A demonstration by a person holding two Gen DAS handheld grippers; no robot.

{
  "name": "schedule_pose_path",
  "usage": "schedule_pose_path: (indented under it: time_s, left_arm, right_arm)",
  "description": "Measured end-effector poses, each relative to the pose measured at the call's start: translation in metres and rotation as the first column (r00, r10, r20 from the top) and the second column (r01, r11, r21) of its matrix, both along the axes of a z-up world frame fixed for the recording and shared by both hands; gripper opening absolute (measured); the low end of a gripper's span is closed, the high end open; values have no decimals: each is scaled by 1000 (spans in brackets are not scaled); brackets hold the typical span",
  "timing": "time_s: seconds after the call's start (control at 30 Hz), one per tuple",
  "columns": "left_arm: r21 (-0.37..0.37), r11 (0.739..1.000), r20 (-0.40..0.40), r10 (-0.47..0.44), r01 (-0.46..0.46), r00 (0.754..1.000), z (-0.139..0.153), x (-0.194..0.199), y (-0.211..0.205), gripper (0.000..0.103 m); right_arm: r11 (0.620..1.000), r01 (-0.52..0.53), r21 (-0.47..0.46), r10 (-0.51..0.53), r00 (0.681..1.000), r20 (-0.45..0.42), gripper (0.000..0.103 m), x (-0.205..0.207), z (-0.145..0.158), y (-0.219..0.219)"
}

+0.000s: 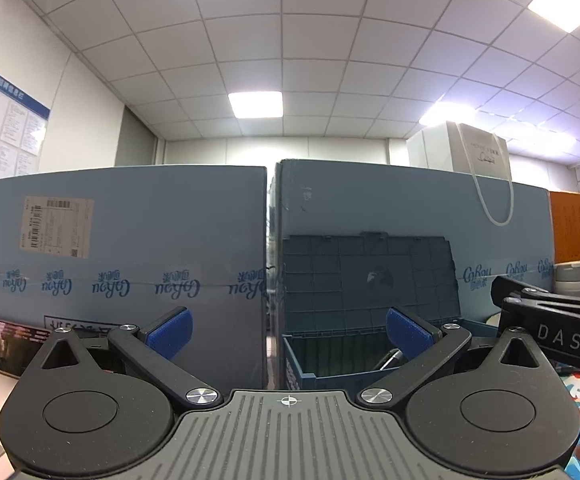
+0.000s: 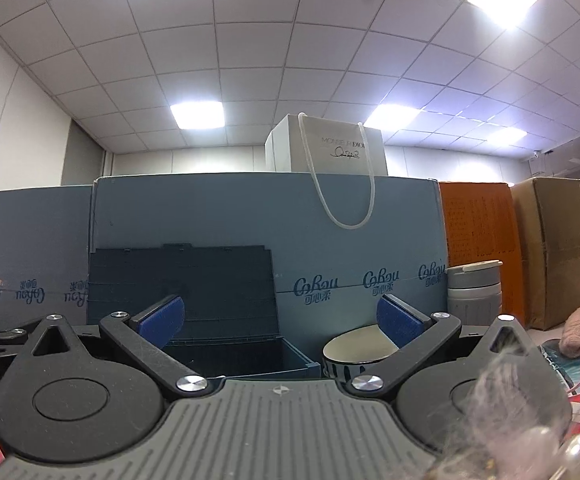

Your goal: Organize rigid objects

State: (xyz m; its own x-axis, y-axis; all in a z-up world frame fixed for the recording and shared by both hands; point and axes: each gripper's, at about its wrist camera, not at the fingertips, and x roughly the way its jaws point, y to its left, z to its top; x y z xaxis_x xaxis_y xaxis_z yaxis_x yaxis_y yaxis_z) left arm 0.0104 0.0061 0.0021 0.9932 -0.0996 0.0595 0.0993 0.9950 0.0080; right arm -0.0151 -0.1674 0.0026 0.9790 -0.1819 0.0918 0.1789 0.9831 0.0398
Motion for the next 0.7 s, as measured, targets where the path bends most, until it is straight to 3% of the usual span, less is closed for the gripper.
schedule_pose_path:
  time_s: [0.27, 0.7]
  left_arm:
    - [-4, 1000, -7, 10, -10, 1000, 0, 1, 2, 103]
    - [1, 1000, -32, 4, -4, 999, 1, 4, 2, 103]
  right_arm:
    - [999, 44, -29, -44, 999, -9, 103, -1, 0, 3]
    - [999, 21, -29, -21, 1000, 9, 103, -5, 1, 1]
